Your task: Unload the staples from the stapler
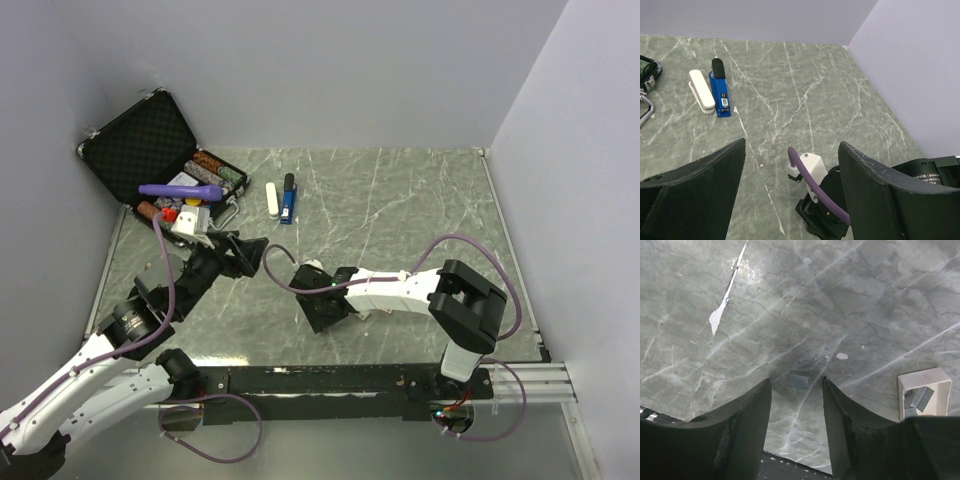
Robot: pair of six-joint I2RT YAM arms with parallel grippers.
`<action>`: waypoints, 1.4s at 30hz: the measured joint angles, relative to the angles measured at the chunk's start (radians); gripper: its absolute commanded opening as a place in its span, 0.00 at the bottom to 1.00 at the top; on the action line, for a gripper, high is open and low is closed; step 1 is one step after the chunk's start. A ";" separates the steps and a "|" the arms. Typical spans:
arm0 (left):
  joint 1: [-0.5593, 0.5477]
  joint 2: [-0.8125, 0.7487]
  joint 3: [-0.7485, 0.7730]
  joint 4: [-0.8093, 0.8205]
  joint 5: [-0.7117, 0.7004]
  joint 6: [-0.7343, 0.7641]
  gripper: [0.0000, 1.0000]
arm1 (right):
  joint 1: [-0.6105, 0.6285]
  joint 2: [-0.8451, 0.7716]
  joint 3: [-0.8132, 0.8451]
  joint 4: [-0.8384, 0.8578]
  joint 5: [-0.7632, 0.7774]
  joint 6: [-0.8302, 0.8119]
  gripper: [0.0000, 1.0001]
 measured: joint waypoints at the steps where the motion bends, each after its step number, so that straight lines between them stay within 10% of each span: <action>1: 0.000 0.000 0.000 0.000 0.000 0.000 0.79 | 0.000 0.000 0.000 0.002 0.000 0.001 0.51; 42: 0.000 0.011 0.000 0.000 0.001 0.000 0.79 | 0.002 -0.107 -0.015 -0.034 0.120 0.015 0.23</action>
